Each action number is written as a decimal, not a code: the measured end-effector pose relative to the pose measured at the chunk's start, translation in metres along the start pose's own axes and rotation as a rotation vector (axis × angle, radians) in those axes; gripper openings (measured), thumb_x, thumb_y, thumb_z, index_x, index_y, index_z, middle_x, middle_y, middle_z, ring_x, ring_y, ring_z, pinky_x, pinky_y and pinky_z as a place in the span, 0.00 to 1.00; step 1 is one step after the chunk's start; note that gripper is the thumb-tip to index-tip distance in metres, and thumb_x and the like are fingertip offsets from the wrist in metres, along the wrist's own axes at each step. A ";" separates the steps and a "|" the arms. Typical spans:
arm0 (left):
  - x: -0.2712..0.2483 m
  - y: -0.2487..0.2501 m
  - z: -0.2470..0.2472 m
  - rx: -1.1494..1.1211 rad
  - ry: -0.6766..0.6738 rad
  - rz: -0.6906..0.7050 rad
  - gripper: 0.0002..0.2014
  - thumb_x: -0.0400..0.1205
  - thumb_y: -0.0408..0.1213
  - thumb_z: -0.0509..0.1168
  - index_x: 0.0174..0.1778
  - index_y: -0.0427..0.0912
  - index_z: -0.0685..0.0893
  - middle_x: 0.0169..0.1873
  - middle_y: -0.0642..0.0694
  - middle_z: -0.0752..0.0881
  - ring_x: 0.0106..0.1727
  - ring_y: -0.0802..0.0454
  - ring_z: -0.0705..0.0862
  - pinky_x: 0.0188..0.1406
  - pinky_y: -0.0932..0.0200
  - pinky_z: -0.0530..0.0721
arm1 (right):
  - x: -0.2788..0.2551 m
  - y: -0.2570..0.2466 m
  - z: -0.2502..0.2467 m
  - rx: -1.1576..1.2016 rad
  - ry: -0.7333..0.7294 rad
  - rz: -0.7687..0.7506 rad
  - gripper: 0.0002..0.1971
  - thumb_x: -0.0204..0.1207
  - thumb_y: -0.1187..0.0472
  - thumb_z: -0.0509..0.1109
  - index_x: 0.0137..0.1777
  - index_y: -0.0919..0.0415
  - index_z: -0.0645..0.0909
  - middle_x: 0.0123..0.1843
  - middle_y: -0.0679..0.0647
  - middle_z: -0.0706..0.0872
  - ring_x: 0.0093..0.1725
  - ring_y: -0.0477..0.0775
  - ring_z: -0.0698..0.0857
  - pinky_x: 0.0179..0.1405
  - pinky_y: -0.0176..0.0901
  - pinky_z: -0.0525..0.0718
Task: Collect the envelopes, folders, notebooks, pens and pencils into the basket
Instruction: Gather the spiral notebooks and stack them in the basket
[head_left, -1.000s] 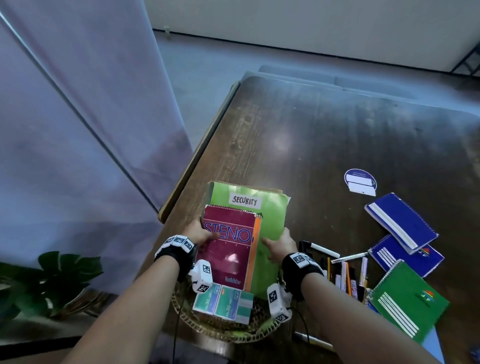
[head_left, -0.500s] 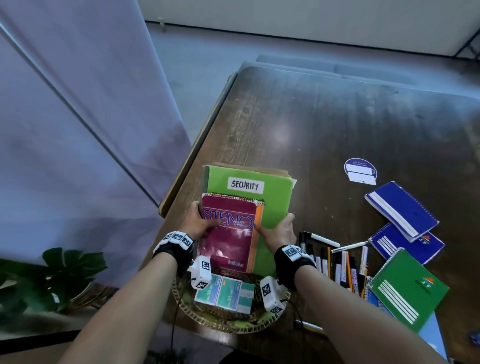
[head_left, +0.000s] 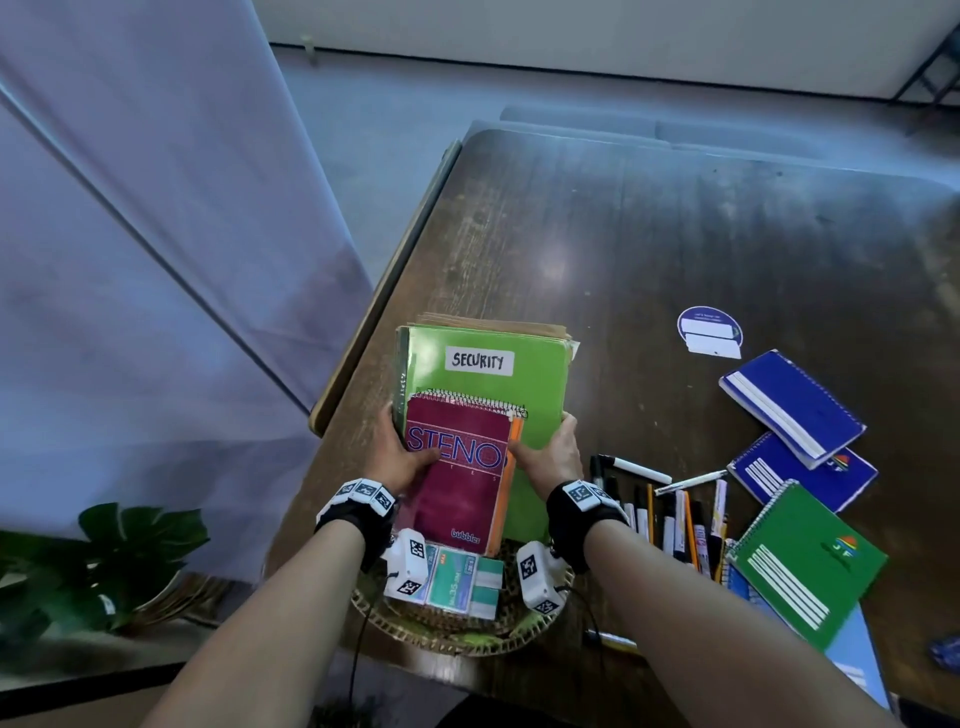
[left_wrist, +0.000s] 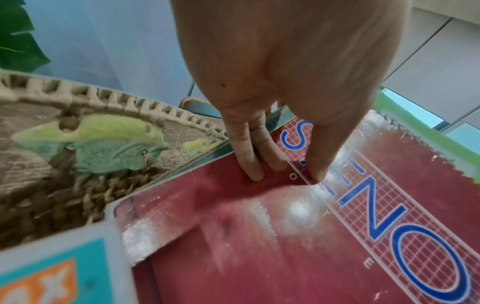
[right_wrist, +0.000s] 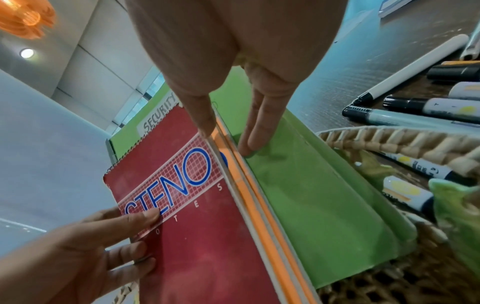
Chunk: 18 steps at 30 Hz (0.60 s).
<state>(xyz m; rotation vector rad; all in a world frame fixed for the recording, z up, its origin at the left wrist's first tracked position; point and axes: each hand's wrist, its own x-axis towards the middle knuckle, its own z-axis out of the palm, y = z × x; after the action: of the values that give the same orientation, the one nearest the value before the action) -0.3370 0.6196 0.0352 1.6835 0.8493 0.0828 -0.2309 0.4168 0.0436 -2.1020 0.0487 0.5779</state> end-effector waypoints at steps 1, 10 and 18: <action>0.000 -0.001 0.002 0.002 0.005 -0.005 0.46 0.69 0.29 0.82 0.78 0.47 0.61 0.66 0.45 0.81 0.63 0.47 0.83 0.67 0.34 0.81 | 0.001 0.002 0.000 0.006 -0.023 -0.001 0.47 0.69 0.53 0.83 0.81 0.57 0.57 0.78 0.58 0.73 0.76 0.62 0.75 0.75 0.60 0.76; -0.006 0.015 0.011 0.346 0.212 0.045 0.45 0.74 0.38 0.76 0.84 0.44 0.58 0.77 0.39 0.68 0.76 0.41 0.72 0.74 0.41 0.73 | 0.012 0.020 -0.003 -0.046 -0.115 -0.005 0.51 0.72 0.48 0.78 0.87 0.43 0.47 0.83 0.56 0.68 0.72 0.61 0.80 0.66 0.63 0.84; -0.005 0.065 0.062 0.474 0.105 0.416 0.13 0.80 0.35 0.68 0.60 0.46 0.79 0.57 0.51 0.79 0.51 0.57 0.82 0.52 0.58 0.85 | 0.009 0.018 -0.052 -0.131 0.024 -0.046 0.32 0.80 0.55 0.70 0.82 0.57 0.64 0.72 0.56 0.76 0.68 0.55 0.79 0.61 0.42 0.78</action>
<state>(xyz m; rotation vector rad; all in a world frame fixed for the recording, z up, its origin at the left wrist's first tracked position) -0.2795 0.5634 0.0748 2.3043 0.6092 0.2727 -0.2078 0.3665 0.0498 -2.2317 -0.0247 0.5410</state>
